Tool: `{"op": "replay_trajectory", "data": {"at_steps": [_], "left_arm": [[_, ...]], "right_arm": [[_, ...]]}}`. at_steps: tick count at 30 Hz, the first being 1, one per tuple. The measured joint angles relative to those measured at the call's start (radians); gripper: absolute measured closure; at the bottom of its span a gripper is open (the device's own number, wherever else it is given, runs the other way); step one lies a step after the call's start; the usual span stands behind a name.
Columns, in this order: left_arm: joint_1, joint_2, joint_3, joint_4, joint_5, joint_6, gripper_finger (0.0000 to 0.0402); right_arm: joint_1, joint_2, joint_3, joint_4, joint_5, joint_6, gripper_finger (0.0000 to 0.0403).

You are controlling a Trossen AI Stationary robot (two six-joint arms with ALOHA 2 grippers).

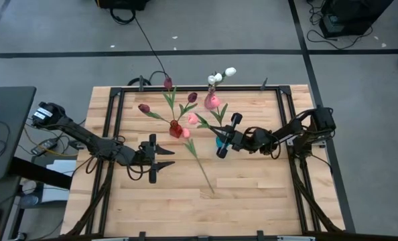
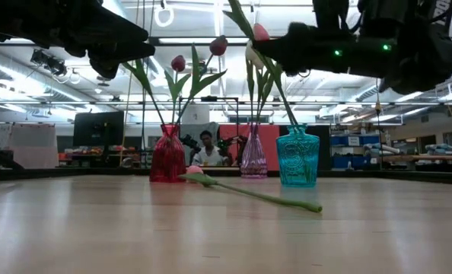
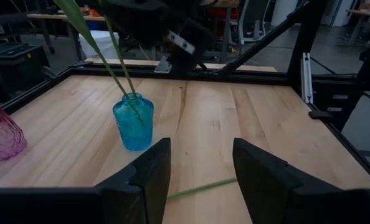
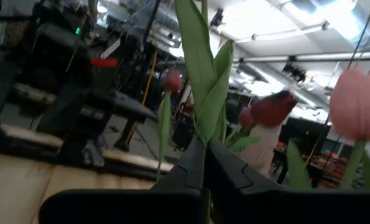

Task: Sort flowers into vase by color
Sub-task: Put the pink tulip into the blue vase

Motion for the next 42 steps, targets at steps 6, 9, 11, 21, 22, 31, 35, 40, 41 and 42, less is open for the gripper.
{"op": "replay_trajectory", "data": {"at_steps": [6,9,11,21,22,31,35,40,41,42], "left_arm": [[0.000,0.000,0.000,-0.001,0.000,0.000,0.0224],[0.000,0.000,0.000,-0.004,0.000,-0.001,0.0224],[0.000,0.000,0.000,-0.007,0.000,-0.001,0.0224],[0.000,0.000,0.000,-0.009,0.000,-0.001,0.0224],[0.000,0.000,0.000,-0.009,0.000,-0.001,0.0224],[0.000,0.000,0.000,-0.010,0.000,-0.007,0.0224],[0.000,0.000,0.000,-0.010,0.000,-0.006,0.0224],[0.000,0.000,0.000,-0.009,-0.001,-0.012,0.0224],[0.000,0.000,0.000,-0.009,-0.001,-0.016,0.0224],[0.000,0.000,0.000,-0.009,-0.001,-0.018,0.0224]], "right_arm": [[0.006,0.000,-0.070,0.002,0.006,0.067,0.0360],[0.021,-0.001,-0.097,0.002,0.041,0.102,0.0347],[0.040,-0.001,-0.112,0.002,0.074,0.104,0.0338],[0.171,-0.001,-0.153,0.001,0.385,0.112,0.0282],[0.187,-0.001,-0.154,-0.002,0.416,0.112,0.0278],[0.327,-0.002,-0.154,-0.071,0.542,0.244,0.0270],[0.354,-0.002,-0.105,-0.287,0.472,0.418,0.0270],[0.351,-0.002,0.076,-0.761,0.334,0.627,0.0272],[0.345,-0.002,0.124,-0.859,0.306,0.661,0.0272],[0.338,-0.002,0.170,-0.957,0.282,0.695,0.0272]]}}
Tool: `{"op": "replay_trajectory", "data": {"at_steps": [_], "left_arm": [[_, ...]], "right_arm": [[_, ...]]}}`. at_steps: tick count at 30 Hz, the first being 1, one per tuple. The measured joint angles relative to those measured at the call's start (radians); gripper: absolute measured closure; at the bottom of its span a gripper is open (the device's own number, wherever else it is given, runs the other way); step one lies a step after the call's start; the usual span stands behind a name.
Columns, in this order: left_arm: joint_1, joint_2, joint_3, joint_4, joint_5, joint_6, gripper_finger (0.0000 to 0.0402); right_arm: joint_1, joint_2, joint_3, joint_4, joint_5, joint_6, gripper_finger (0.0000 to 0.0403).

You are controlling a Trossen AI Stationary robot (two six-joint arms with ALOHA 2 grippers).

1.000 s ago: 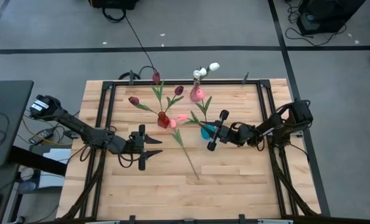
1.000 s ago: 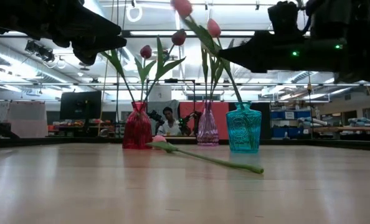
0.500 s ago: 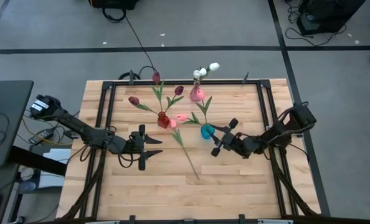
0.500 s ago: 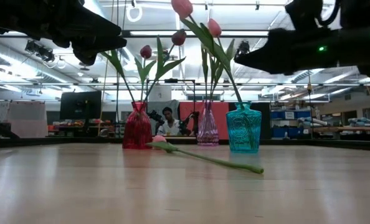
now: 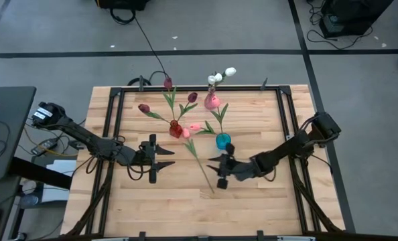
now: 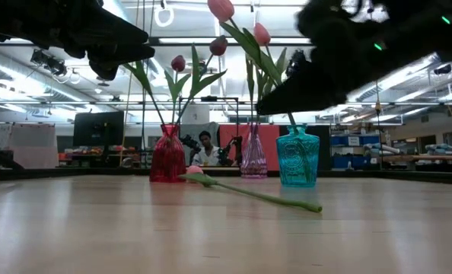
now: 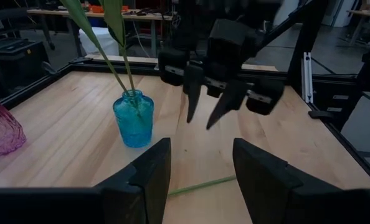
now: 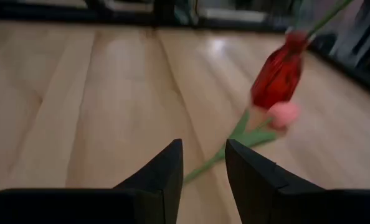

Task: Sort flowers into vase by color
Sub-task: Put the pink tulip into the blue vase

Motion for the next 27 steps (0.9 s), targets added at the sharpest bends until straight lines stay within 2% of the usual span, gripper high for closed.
{"op": "replay_trajectory", "data": {"at_steps": [4,7,10,15,20,23,27], "left_arm": [[0.000,0.000,0.000,0.000,0.000,0.000,0.0224],[0.000,0.000,0.000,0.000,0.000,0.000,0.0224],[0.000,0.000,0.000,0.000,0.000,0.000,0.0224],[0.000,0.000,0.000,0.001,0.000,0.000,0.0224],[0.000,0.000,0.000,0.007,0.000,0.000,0.0224],[0.000,0.000,0.000,0.006,0.000,-0.001,0.0224],[0.000,0.000,0.000,0.000,0.000,-0.004,0.0224]], "right_arm": [[-0.025,0.001,0.168,-0.314,-0.060,0.124,0.0272],[-0.030,0.001,0.255,-0.460,-0.104,0.158,0.0270],[-0.025,0.002,0.304,-0.498,-0.135,0.159,0.0256],[-0.011,0.031,0.364,-0.496,-0.138,0.159,0.0203],[-0.006,0.190,0.483,-0.524,-0.183,0.188,0.0154],[-0.021,0.272,0.588,-0.677,-0.190,0.254,0.0142],[-0.068,0.327,0.689,-0.885,-0.097,0.368,0.0147]]}}
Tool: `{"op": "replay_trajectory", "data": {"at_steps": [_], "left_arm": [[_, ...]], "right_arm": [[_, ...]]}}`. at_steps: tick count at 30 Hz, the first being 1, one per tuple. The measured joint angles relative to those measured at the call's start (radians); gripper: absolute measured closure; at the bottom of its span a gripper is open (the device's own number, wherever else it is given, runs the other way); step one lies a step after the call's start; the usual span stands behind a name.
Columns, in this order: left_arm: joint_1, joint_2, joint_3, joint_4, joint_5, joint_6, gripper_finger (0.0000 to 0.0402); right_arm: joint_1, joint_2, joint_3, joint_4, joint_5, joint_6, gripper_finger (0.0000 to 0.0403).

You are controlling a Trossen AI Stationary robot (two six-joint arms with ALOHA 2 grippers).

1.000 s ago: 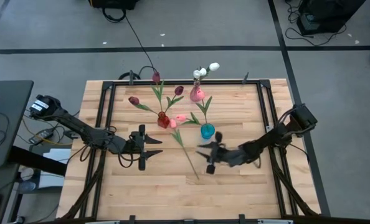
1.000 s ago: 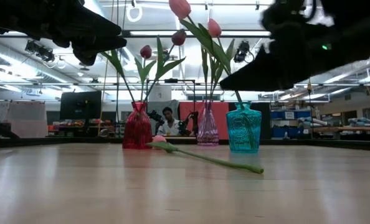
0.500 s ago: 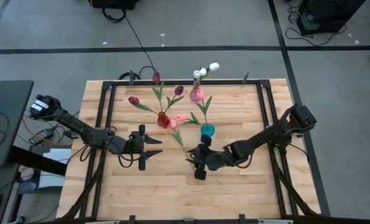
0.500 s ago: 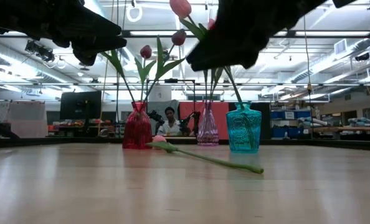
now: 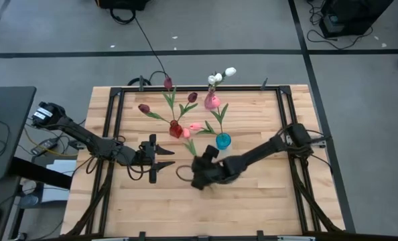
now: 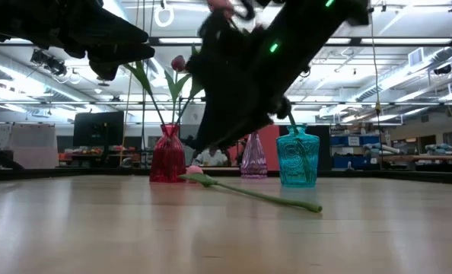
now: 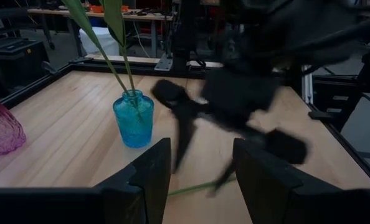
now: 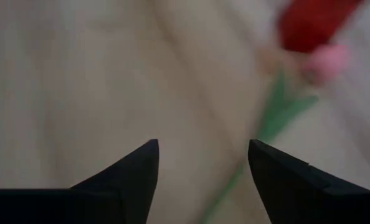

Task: Sort flowers into vase by color
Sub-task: Put the pink tulip into the blue vase

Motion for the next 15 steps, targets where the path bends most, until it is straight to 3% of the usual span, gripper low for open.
{"op": "replay_trajectory", "data": {"at_steps": [15], "left_arm": [[0.000,0.000,0.000,-0.003,0.000,0.001,0.0224]], "right_arm": [[-0.087,0.128,0.023,-0.029,-0.002,0.115,0.0222]]}}
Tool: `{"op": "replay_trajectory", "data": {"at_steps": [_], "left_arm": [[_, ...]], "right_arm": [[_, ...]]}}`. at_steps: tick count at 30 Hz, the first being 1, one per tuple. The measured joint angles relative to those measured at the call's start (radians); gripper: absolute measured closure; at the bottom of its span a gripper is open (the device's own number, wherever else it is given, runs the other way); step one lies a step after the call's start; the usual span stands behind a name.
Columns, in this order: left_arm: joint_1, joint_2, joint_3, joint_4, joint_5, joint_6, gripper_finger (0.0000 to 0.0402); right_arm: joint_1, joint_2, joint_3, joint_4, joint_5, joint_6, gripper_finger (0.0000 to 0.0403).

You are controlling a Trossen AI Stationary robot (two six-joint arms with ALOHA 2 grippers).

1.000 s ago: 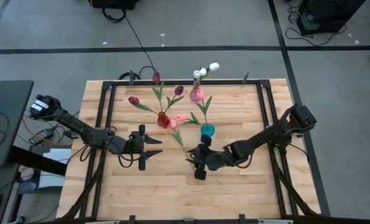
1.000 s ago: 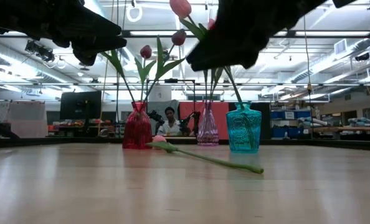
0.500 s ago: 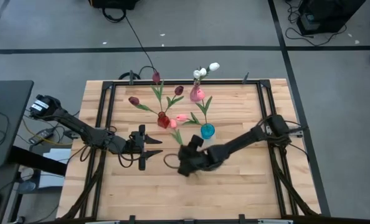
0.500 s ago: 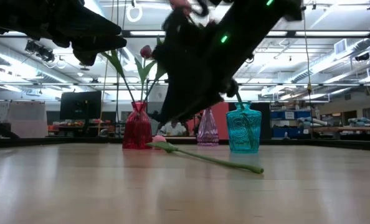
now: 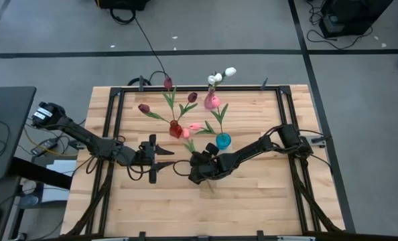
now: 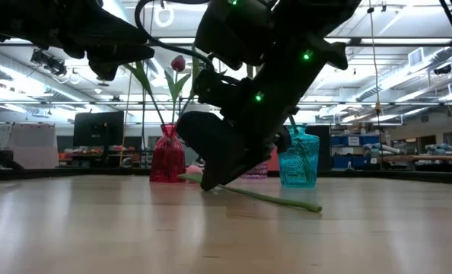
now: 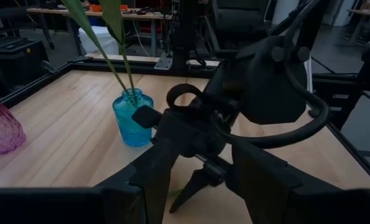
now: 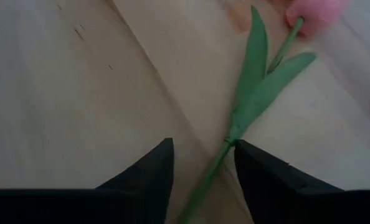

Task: Sort flowers into vase by color
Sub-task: Put the pink tulip into the blue vase

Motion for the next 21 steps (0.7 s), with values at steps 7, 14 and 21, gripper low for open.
{"op": "replay_trajectory", "data": {"at_steps": [7,14,21], "left_arm": [[0.000,0.000,0.000,0.002,-0.001,0.000,0.0224],[0.000,0.000,0.000,-0.008,0.001,-0.002,0.0224],[0.000,0.000,0.000,-0.020,0.001,-0.005,0.0224]], "right_arm": [[-0.002,0.000,0.001,-0.002,-0.078,0.060,0.0340],[0.013,-0.022,-0.001,-0.035,-0.131,0.022,0.0389],[0.053,-0.124,-0.007,-0.208,-0.168,-0.006,0.0397]]}}
